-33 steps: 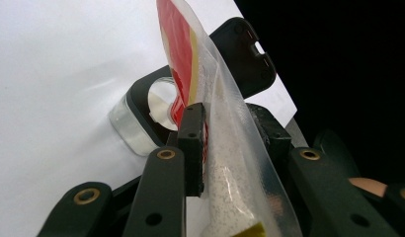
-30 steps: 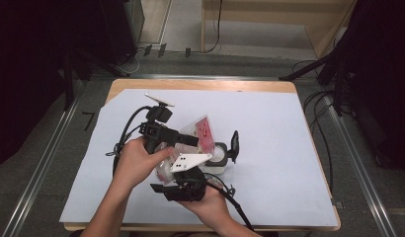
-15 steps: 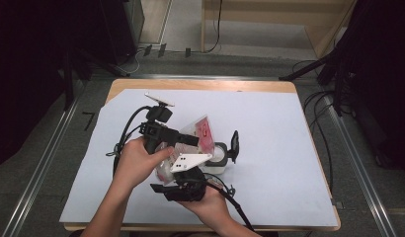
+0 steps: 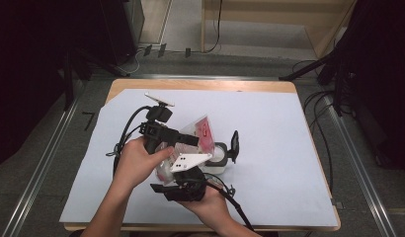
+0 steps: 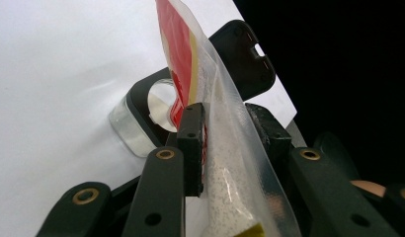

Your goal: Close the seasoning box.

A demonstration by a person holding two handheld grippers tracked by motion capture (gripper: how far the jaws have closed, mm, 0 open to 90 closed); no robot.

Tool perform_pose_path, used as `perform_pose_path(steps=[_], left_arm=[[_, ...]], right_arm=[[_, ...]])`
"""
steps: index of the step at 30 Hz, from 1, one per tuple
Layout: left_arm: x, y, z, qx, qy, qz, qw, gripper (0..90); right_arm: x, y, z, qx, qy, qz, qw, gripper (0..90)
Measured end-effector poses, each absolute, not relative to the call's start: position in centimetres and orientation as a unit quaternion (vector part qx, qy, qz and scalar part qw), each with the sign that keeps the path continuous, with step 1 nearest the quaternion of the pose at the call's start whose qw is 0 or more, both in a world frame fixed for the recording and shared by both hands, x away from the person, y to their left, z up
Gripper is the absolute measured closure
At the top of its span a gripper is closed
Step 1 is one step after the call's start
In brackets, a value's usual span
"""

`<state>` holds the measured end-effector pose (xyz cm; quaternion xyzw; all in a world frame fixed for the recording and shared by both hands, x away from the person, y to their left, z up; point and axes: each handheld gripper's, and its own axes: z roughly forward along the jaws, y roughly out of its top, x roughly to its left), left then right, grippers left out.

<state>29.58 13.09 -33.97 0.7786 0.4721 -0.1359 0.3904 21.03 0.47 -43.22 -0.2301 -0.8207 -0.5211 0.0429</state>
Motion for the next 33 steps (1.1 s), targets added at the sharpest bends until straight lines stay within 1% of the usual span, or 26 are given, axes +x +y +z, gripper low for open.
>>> perform_pose_path(steps=[33], left_arm=[[29.5,13.01,-33.85,0.778,0.474,-0.13,0.391,71.1]], right_arm=[[21.04,0.48,-43.16,-0.23,-0.821,-0.521,0.044,62.7]])
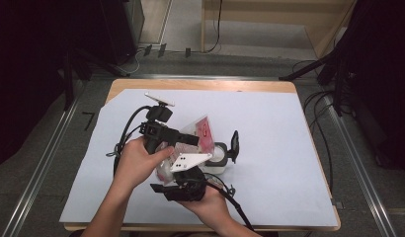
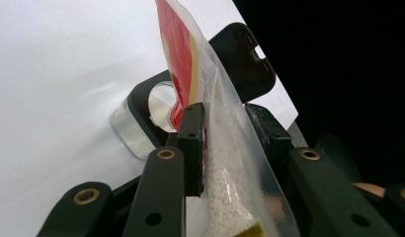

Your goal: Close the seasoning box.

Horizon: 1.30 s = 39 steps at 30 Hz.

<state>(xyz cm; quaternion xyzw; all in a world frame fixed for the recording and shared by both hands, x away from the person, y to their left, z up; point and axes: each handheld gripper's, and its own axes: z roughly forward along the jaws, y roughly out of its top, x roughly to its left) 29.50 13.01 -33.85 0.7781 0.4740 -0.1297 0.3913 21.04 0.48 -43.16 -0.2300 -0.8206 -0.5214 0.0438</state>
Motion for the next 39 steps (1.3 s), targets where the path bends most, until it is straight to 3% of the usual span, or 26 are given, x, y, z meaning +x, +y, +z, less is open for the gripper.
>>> perform_pose_path(steps=[39], left_arm=[[29.46,12.94,-33.82,0.78,0.47,-0.127,0.392,71.1]], right_arm=[[21.02,0.46,-43.16,-0.229,-0.821,-0.521,0.042,62.7]])
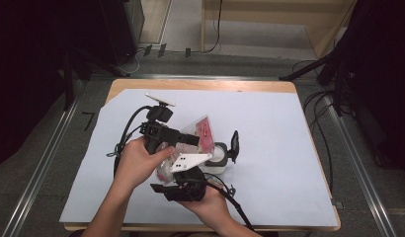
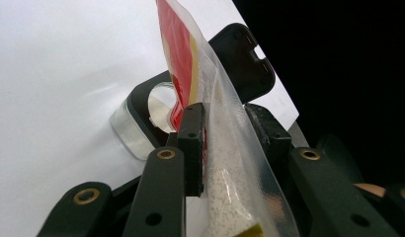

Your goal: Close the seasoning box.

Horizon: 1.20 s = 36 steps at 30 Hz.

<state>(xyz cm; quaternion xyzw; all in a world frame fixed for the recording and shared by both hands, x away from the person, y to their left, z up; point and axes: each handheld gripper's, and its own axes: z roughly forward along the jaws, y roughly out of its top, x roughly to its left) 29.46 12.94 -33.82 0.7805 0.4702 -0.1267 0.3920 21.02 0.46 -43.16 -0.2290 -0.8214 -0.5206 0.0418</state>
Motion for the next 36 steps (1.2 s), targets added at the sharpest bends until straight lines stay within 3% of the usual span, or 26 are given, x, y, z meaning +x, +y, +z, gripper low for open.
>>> perform_pose_path(steps=[36], left_arm=[[29.47,12.96,-33.86,0.781,0.47,-0.128,0.391,71.4]], right_arm=[[21.04,0.45,-43.19,-0.228,-0.823,-0.519,0.041,62.8]])
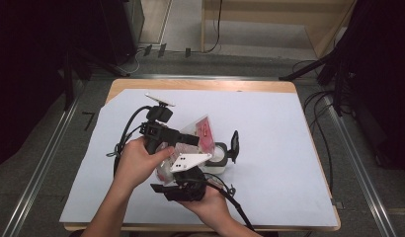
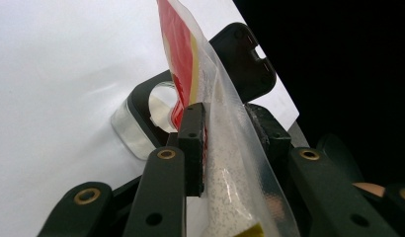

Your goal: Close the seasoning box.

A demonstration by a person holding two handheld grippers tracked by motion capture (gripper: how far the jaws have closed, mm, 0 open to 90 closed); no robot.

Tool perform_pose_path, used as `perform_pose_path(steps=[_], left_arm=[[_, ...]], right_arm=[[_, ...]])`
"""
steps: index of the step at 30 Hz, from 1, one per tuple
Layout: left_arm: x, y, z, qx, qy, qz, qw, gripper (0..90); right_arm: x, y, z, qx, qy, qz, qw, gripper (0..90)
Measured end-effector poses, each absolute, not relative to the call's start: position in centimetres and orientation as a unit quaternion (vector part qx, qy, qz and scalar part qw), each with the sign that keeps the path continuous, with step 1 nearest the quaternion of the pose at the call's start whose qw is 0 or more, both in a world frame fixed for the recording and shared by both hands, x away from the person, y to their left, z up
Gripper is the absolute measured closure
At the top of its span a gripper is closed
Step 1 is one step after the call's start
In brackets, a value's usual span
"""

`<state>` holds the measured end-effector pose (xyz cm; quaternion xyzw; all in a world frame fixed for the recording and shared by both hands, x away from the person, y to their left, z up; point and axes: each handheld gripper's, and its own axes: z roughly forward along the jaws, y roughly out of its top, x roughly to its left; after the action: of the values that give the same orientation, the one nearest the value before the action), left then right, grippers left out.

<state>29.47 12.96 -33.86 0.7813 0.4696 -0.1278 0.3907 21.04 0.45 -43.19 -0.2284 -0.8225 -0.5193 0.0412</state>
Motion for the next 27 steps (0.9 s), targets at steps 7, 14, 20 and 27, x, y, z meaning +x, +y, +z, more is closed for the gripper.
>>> perform_pose_path(steps=[7,14,20,27], left_arm=[[29.46,12.89,-33.89,0.779,0.472,-0.127,0.392,71.4],[29.48,12.96,-33.88,0.781,0.47,-0.128,0.391,71.5],[29.42,12.88,-33.86,0.781,0.471,-0.124,0.391,71.4],[29.44,12.92,-33.89,0.781,0.469,-0.126,0.392,71.4]], right_arm=[[21.05,0.41,-43.18,-0.228,-0.823,-0.519,0.042,62.8],[21.06,0.45,-43.2,-0.229,-0.823,-0.518,0.041,62.8],[21.05,0.43,-43.21,-0.228,-0.823,-0.519,0.04,62.8],[21.04,0.43,-43.21,-0.228,-0.823,-0.519,0.04,62.8]])
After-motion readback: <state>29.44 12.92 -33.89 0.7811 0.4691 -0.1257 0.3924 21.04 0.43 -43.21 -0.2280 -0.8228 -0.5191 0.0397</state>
